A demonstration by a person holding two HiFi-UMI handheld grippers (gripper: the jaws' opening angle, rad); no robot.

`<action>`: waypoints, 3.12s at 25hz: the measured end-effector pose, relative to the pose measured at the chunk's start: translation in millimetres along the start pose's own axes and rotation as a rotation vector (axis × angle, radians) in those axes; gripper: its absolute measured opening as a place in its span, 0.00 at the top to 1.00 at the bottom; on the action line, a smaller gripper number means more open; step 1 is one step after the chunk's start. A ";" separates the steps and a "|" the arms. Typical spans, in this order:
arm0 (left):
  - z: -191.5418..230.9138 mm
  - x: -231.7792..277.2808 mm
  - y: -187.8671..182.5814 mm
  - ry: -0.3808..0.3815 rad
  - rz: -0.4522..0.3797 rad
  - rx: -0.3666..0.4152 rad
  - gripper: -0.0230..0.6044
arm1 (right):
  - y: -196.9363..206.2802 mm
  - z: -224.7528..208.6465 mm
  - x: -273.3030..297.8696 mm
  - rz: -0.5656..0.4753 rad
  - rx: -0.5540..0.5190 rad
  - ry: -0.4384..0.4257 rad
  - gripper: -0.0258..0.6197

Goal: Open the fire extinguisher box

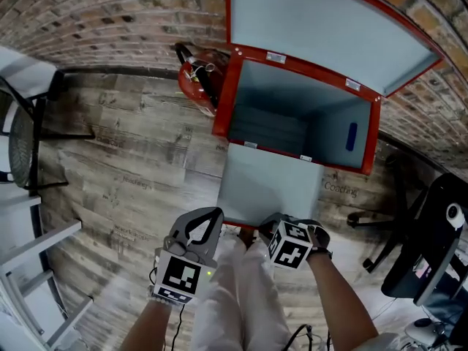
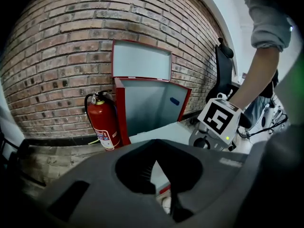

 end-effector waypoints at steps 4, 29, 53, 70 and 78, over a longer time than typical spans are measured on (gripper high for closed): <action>2.7 11.1 1.9 0.004 -0.011 0.007 0.97 | 7.3 -6.4 24.5 0.032 -0.021 0.029 0.91; 27.7 96.9 7.7 0.055 -0.044 0.096 0.97 | 42.7 -111.9 142.4 0.075 -0.043 0.214 0.91; -6.5 59.4 -22.6 0.054 -0.084 0.097 0.97 | 39.2 -136.4 38.7 -0.228 0.300 0.502 0.95; -45.0 -118.1 -198.9 0.062 -0.162 0.195 0.97 | -31.2 -15.0 -297.6 -0.661 0.558 0.681 0.95; -59.8 -197.9 -269.0 0.047 -0.249 0.245 0.97 | -68.3 41.4 -404.9 -0.766 0.501 0.762 0.95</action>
Point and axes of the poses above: the fingertips, and each gripper's own axes: x forward along the fingers, z to its left, y out of its underside, the point moved 1 cm from there along -x, backward along the fingers, and after that the axes turned 1 degree about z, right-handed, at the moved point
